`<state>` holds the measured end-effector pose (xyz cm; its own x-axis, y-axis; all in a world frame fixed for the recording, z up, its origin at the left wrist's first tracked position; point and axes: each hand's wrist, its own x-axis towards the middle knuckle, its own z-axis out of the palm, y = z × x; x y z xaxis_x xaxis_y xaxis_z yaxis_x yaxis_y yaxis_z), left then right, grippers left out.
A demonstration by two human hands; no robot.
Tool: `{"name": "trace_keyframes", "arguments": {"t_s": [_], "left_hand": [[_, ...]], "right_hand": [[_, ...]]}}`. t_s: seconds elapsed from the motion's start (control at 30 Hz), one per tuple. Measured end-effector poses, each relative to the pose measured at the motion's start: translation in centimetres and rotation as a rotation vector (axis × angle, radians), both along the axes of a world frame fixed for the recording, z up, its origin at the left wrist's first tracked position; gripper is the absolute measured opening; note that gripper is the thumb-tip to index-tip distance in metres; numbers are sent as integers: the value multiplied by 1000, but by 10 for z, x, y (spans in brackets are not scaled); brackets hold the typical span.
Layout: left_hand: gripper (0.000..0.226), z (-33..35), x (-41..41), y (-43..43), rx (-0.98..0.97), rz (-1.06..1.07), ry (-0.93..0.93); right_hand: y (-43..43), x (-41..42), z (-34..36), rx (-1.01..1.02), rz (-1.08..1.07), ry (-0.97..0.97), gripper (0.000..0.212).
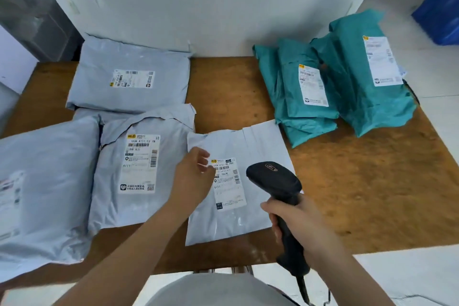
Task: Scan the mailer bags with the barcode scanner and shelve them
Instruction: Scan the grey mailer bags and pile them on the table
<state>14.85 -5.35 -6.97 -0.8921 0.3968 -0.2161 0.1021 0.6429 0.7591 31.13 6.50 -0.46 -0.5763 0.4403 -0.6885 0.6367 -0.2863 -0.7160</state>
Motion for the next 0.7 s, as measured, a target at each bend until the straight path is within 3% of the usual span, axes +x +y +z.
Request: {"name": "trace_keyframes", "arguments": {"t_s": [0.1, 0.2, 0.4, 0.7], "left_hand": [[24, -9, 32, -31, -218, -92, 75], [34, -19, 35, -54, -327, -25, 41], [38, -25, 8, -59, -308, 86, -33], [25, -28, -5, -48, -331, 32, -63]], "right_hand": [[-10, -9, -8, -72, 13, -65, 32], [-14, -20, -15, -114, 5, -90, 25], [-16, -34, -23, -137, 3, -98, 12], [-17, -38, -28, -158, 0, -144, 14]]}}
